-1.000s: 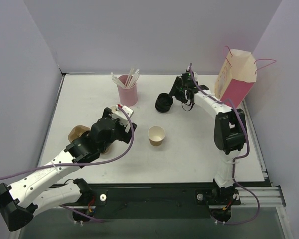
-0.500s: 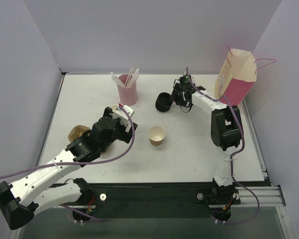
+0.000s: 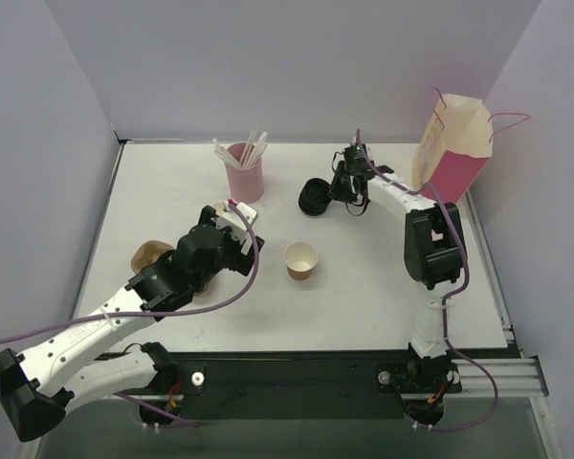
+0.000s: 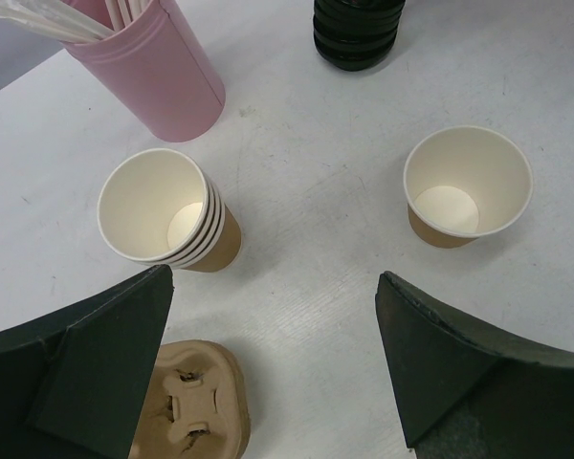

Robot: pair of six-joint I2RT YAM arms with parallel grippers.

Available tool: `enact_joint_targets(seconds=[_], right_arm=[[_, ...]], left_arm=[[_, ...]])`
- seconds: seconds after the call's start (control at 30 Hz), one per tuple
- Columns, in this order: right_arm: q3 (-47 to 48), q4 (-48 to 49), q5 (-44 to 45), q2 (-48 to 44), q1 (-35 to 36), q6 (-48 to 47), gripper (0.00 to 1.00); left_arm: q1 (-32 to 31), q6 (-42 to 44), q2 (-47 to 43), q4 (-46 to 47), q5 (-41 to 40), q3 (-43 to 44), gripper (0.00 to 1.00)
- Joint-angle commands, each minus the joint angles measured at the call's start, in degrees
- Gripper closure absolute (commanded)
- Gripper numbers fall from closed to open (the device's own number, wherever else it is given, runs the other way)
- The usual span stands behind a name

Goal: Pack the takeout coffee

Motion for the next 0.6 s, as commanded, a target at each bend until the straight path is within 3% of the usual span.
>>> enact_joint_targets(seconds=[0.0,0.17,0.57], right_arm=[[2.53,-0.18,-0.2,-0.52,0.54,-0.21,0.78],[3.05,-0.35,-0.37,-0.87,0.63,-0.21,0.82],[3.41,-0.36,-1.95,-3.25,0.46,1.11,0.84]], left_arm=[[0.28,0.24,-0.16,0.49,0.43,2.65,0.03],[0.28,0.24,0.45,0.31,0.78,2.82,0.03],[0.28,0.33,0.45,0.49,0.87,2.65,0.03]])
